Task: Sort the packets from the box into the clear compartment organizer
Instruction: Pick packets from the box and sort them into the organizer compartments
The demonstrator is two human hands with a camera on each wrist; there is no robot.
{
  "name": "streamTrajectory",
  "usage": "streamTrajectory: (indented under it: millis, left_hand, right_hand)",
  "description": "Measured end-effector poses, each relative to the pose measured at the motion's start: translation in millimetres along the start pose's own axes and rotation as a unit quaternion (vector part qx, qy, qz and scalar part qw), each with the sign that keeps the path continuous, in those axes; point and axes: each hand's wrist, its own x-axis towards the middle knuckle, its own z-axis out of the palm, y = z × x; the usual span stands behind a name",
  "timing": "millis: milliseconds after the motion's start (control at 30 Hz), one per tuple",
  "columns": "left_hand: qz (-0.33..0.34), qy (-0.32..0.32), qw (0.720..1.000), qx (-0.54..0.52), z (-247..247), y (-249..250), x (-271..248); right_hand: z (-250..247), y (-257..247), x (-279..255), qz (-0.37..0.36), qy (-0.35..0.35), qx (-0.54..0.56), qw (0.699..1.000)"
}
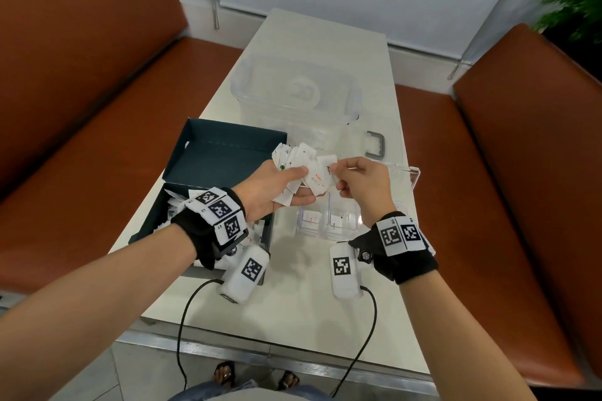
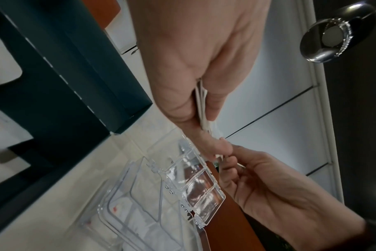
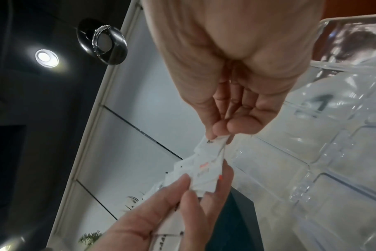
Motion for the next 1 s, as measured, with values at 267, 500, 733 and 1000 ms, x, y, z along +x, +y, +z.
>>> streamTrajectory:
  millis: [267,500,733,1000]
  left_hand:
    - [0.010,0.043,0.999,0.031,-3,1,-2]
    - [-0.001,0.061,0.997,0.046,-4,-4,-2]
    - [-0.003,0.066,0.996,0.054,-4,-4,-3]
    - [-0.003,0.059,0.997,0.040,-8,-4,-5]
  right_hand:
    - [-25,0,8,0.032,-0.046,0.036,0.998]
    - [-40,15,22,-0.031,-0.036,-0.201,0.978]
    - [-21,45,33,-0.013,-0.075,-0.423,0.903]
    - [-4,65,29,0.002,-0.060,-0.579,0.813]
